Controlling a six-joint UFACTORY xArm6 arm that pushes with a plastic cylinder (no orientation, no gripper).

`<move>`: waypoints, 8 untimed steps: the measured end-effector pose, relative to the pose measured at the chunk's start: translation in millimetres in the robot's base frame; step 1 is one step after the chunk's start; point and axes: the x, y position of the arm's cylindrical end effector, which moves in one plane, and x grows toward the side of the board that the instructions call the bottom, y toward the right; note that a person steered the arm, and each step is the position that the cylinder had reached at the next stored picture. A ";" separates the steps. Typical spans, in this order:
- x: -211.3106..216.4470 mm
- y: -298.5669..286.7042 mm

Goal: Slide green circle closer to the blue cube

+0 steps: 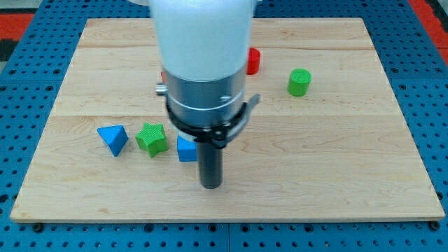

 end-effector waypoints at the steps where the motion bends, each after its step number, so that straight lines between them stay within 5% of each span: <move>1: -18.8 -16.3; 4: -14.5 1.0; 5: -14.6 84.6; 7: -133.9 196.6; 8: -209.4 197.3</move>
